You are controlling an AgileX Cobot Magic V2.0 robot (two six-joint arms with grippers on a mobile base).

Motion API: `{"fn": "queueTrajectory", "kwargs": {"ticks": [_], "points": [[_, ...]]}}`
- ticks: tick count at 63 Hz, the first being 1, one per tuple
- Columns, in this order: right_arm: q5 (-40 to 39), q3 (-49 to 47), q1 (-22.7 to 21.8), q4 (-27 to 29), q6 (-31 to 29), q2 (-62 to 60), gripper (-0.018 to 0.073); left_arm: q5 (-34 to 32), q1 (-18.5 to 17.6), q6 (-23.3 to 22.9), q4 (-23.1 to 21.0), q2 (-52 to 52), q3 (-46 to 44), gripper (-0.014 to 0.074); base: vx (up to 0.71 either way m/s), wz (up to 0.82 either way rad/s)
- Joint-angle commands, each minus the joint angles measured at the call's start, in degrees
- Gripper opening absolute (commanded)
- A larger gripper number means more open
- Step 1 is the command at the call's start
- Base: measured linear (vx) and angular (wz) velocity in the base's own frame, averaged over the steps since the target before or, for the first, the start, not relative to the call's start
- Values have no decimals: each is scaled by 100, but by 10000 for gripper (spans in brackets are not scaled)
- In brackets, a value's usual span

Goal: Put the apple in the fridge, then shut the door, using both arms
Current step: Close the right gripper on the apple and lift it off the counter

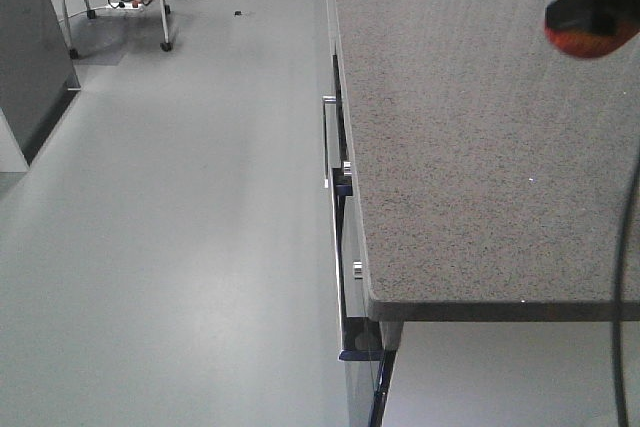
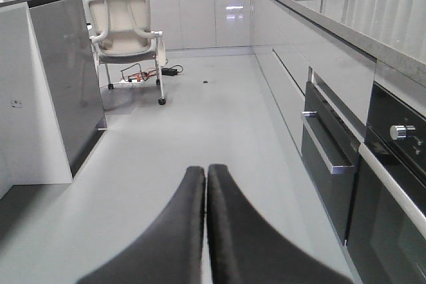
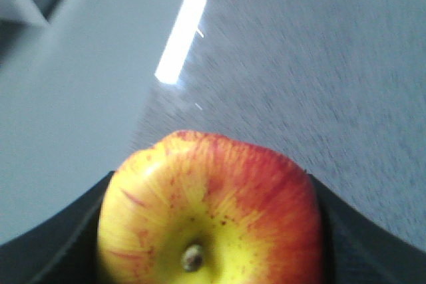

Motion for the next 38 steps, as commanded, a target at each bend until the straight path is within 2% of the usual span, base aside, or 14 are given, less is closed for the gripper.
{"fn": "queueTrajectory", "kwargs": {"ticks": [1, 7, 18, 29, 38], "points": [[-259, 281, -12, 591, -400, -901, -7, -402, -18, -10, -51, -78, 121, -6, 0, 0], [-307, 1149, -12, 1078, -723, -1729, -6, -402, -18, -10, -51, -78, 121, -6, 0, 0], [-489, 2724, -12, 1578, -1247, -3298, -6, -402, -18, -10, -51, -78, 121, -6, 0, 0], [-863, 3789, -12, 1678, -1291, -4523, -6, -402, -18, -10, -51, -78, 121, -6, 0, 0], [-1011, 4132, -12, 1678, -1291, -5061, -6, -402, -18, -10, -51, -78, 121, -6, 0, 0]]}}
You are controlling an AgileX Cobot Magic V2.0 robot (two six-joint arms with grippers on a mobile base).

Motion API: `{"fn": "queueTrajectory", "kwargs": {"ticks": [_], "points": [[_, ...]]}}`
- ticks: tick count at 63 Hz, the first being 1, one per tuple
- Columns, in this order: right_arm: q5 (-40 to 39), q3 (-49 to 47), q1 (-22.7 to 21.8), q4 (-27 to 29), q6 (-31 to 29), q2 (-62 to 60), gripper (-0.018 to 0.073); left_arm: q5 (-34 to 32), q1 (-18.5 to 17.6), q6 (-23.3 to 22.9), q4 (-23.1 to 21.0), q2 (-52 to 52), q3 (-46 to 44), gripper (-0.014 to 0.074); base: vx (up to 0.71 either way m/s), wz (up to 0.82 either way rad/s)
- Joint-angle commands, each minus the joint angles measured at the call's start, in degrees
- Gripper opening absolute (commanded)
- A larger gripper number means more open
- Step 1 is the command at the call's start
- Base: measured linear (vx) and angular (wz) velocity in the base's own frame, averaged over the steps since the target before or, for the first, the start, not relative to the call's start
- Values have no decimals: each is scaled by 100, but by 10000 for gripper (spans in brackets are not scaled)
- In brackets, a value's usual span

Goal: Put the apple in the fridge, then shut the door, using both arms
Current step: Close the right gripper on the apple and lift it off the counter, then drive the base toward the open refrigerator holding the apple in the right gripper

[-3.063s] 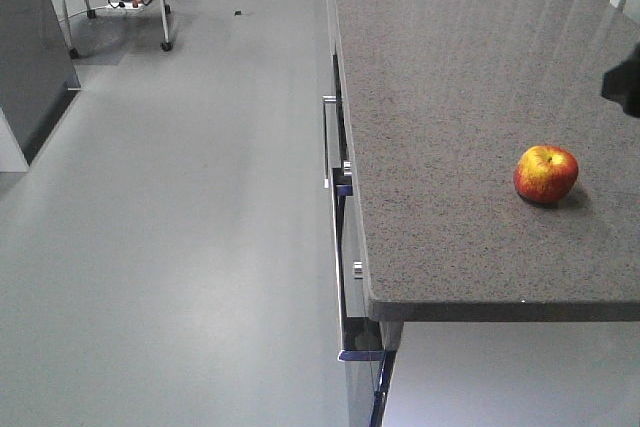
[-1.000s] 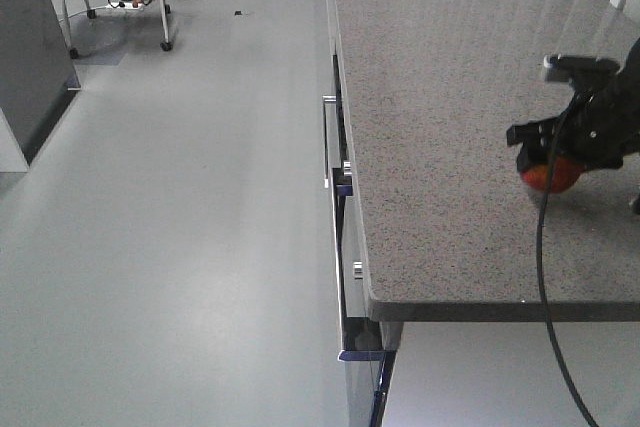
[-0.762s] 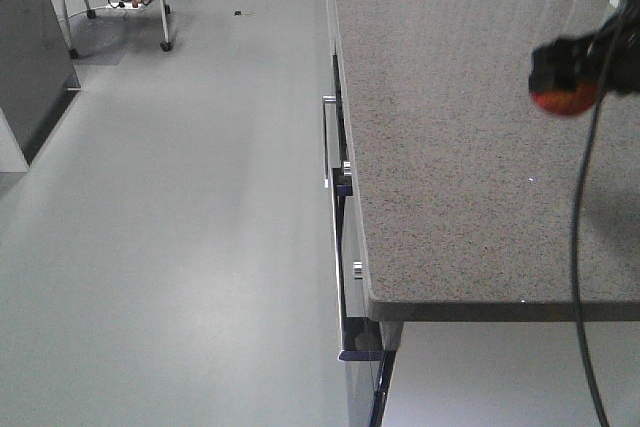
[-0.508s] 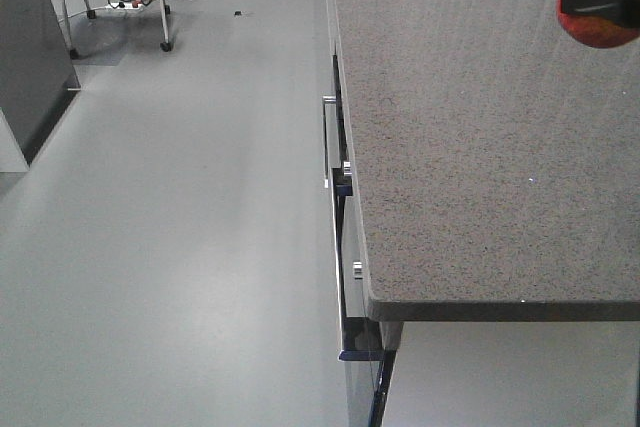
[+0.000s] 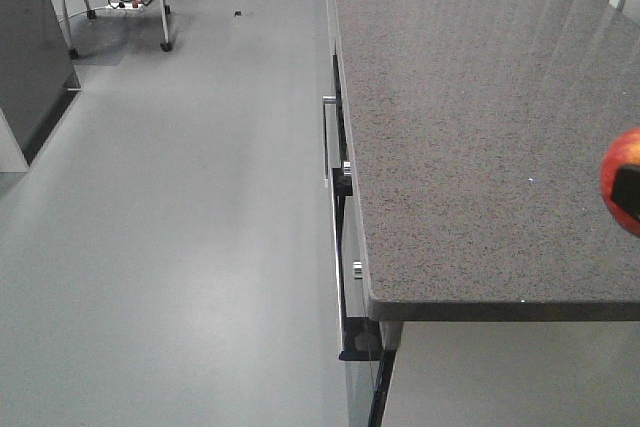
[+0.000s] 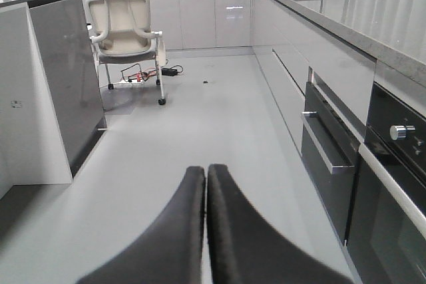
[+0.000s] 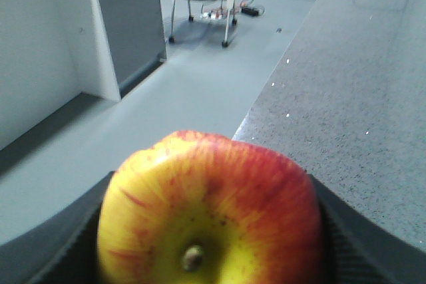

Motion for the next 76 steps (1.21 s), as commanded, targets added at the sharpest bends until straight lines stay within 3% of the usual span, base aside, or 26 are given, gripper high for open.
{"fn": "queueTrajectory", "kwargs": {"ticks": [1, 76], "points": [[-514, 12, -12, 252, -77, -208, -6, -402, -18, -10, -51, -78, 121, -6, 0, 0], [-260, 12, -12, 307, -70, -262, -6, -402, -18, -10, -51, -78, 121, -6, 0, 0]]}}
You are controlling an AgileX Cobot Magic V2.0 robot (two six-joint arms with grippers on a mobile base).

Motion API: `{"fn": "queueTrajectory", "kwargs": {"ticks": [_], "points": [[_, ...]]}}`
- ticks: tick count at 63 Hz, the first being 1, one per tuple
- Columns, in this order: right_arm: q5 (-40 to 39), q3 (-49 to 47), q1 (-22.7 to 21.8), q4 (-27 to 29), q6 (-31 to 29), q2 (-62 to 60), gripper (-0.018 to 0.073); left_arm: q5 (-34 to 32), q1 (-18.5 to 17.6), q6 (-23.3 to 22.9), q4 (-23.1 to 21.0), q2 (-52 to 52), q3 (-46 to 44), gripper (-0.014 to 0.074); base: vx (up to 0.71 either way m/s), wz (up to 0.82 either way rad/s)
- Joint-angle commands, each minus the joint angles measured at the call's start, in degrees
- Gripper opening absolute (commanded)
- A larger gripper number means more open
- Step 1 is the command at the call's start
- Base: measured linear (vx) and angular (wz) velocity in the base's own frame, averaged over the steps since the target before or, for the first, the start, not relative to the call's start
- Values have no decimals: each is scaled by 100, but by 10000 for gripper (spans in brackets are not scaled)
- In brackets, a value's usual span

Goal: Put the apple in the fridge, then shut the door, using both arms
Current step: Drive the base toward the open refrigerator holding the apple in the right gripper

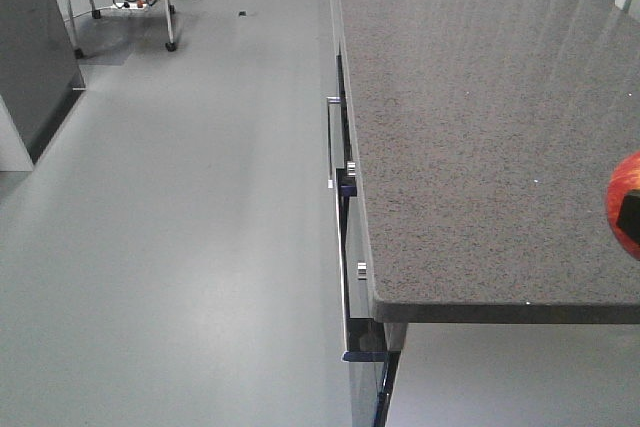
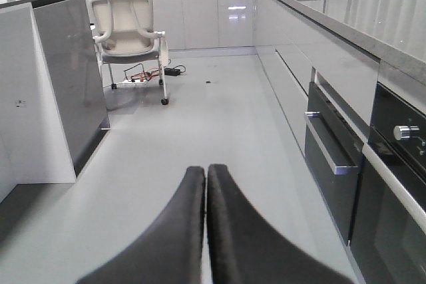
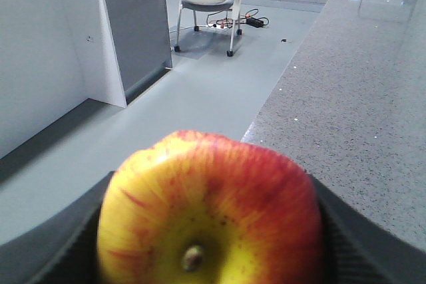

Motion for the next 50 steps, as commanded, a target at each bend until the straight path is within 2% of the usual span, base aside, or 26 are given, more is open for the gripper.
{"fn": "queueTrajectory", "kwargs": {"ticks": [1, 23, 50], "points": [[-347, -132, -12, 236, -60, 22, -6, -402, -18, -10, -51, -78, 121, -6, 0, 5], [-347, -132, -12, 236, -60, 22, -6, -402, -18, -10, -51, -78, 121, -6, 0, 21], [-347, -132, -12, 236, -60, 22, -6, -402, -18, -10, -51, -78, 121, -6, 0, 60]]}}
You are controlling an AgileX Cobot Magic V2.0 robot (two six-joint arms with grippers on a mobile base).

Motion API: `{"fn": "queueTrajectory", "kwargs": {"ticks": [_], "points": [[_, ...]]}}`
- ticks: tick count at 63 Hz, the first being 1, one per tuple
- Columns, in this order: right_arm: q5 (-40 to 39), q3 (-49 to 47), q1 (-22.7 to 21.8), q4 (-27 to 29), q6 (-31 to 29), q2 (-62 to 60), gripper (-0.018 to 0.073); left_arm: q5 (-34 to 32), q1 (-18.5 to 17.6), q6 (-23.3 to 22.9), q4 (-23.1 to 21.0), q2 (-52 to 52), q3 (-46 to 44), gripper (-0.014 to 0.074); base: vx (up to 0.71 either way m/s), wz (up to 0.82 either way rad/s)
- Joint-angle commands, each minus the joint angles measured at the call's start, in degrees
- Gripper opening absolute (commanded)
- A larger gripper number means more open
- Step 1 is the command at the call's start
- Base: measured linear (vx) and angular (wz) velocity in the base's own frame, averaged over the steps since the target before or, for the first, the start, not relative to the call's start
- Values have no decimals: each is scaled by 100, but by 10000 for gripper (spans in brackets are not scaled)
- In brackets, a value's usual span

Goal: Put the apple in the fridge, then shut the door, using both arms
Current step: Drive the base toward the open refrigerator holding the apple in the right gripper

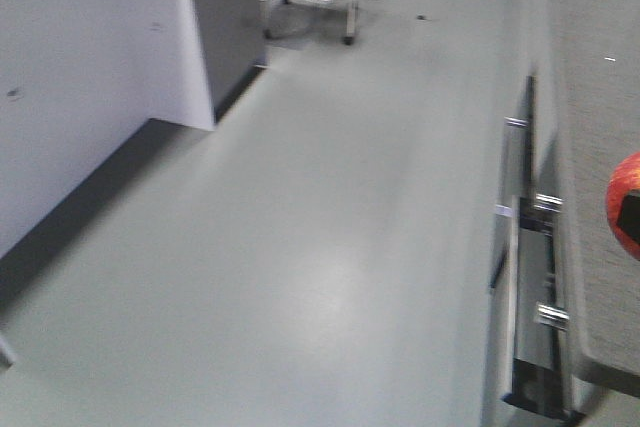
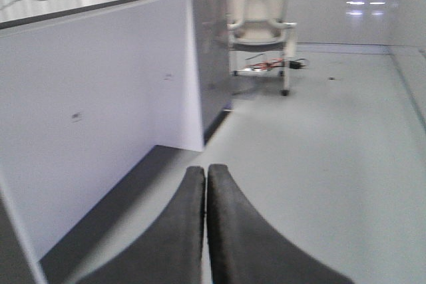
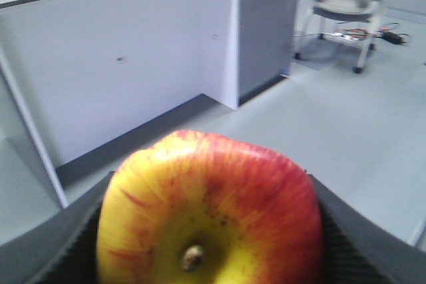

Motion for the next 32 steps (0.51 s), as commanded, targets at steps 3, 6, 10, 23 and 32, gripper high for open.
{"fn": "queueTrajectory", "kwargs": {"ticks": [3, 6, 10, 23, 32], "points": [[-347, -132, -12, 236, -60, 22, -6, -402, -18, -10, -51, -78, 121, -6, 0, 65], [-347, -132, -12, 236, -60, 22, -6, -402, -18, -10, -51, -78, 121, -6, 0, 63], [-347, -132, -12, 236, -60, 22, -6, -402, -18, -10, -51, -78, 121, -6, 0, 60], [-347, -132, -12, 236, -60, 22, -6, -402, -18, -10, -51, -78, 121, -6, 1, 55], [-347, -132, -12, 236, -60, 22, -6, -402, -18, -10, -51, -78, 121, -6, 2, 46]]}}
